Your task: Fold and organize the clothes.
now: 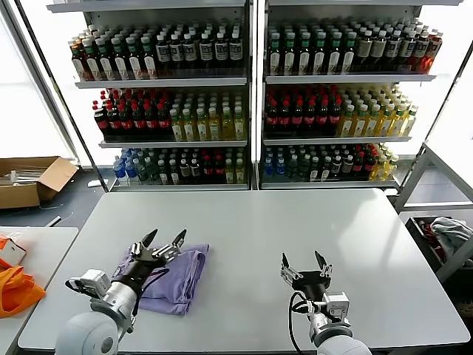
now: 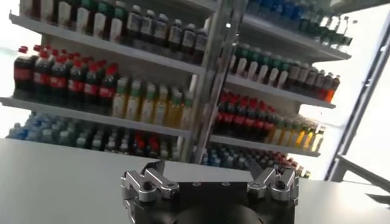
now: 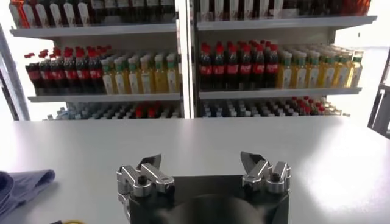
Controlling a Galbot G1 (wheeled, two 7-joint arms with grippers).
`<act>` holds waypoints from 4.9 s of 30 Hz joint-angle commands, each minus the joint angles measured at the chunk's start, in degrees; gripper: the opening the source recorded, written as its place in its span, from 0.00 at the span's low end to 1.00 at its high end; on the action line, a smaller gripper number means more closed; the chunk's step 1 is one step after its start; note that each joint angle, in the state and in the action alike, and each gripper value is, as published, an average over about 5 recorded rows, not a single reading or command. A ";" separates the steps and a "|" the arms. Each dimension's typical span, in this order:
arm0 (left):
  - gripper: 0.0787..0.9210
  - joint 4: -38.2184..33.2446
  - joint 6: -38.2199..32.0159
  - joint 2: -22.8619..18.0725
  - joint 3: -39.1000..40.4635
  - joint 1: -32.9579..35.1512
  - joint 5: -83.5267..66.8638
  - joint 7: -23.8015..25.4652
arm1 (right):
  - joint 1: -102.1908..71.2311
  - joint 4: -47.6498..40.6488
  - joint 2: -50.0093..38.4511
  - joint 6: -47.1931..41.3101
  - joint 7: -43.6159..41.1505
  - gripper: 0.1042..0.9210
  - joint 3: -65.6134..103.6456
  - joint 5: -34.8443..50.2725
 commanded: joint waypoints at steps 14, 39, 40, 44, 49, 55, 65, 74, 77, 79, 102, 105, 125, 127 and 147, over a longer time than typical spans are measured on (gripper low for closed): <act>0.88 16.47 0.87 3.19 -6.94 1.06 10.52 2.89 | -0.31 -0.29 -0.44 -0.10 -0.01 0.88 -0.10 0.12; 0.74 17.09 3.74 2.27 -6.26 1.71 2.39 6.16 | -0.64 -0.77 -0.27 0.56 -0.15 0.88 -0.16 -0.11; 0.69 16.93 3.84 2.24 -6.16 1.69 2.28 6.18 | -0.75 -0.77 -0.25 0.62 -0.15 0.88 -0.14 -0.11; 0.56 16.82 3.83 2.05 -5.84 1.47 2.29 6.17 | -0.99 -0.66 -0.03 0.77 -0.12 0.88 -0.09 -0.12; 0.39 16.88 3.23 1.87 -5.88 1.28 2.51 6.07 | -0.78 -0.74 0.00 0.83 -0.10 0.88 0.00 -0.09; 0.19 16.90 1.77 2.03 -7.23 1.01 4.54 4.95 | -0.20 -0.80 -0.10 0.63 -0.02 0.88 -0.13 -0.08; 0.05 15.81 -0.22 9.27 -20.69 0.76 6.24 0.71 | 0.17 0.02 -0.46 0.25 0.23 0.88 -0.06 -0.05; 0.05 16.52 -0.79 21.36 -32.46 -0.63 8.84 0.94 | 0.89 -0.78 0.03 0.58 0.22 0.88 -0.19 0.49; 0.05 11.94 -0.86 20.32 -29.48 0.99 11.42 2.00 | 1.11 -1.09 0.29 0.61 0.24 0.88 -0.21 0.57; 0.05 8.63 -0.83 18.11 -25.01 2.14 12.95 2.38 | 1.03 -1.09 0.47 0.59 0.30 0.88 -0.17 0.51; 0.05 2.06 8.71 0.72 27.42 -11.04 12.89 -10.96 | -5.31 0.04 6.37 0.28 0.95 0.88 1.94 -5.42; 0.05 3.90 8.00 0.01 27.96 -12.34 12.62 -11.04 | -5.30 -0.12 6.83 0.20 0.96 0.88 1.68 -6.04; 0.42 2.30 -0.91 -2.98 20.49 -14.49 -7.07 -11.41 | 6.48 -6.41 7.35 -2.73 7.25 0.88 -2.87 15.64; 0.49 1.89 -0.04 -1.63 17.27 -12.83 -5.06 -12.17 | 9.26 -7.83 8.09 -3.15 9.24 0.88 -3.88 22.16; 0.88 0.17 2.96 -0.31 4.32 -2.67 4.36 -13.71 | 22.21 -21.62 10.89 -5.60 14.77 0.88 -13.68 37.13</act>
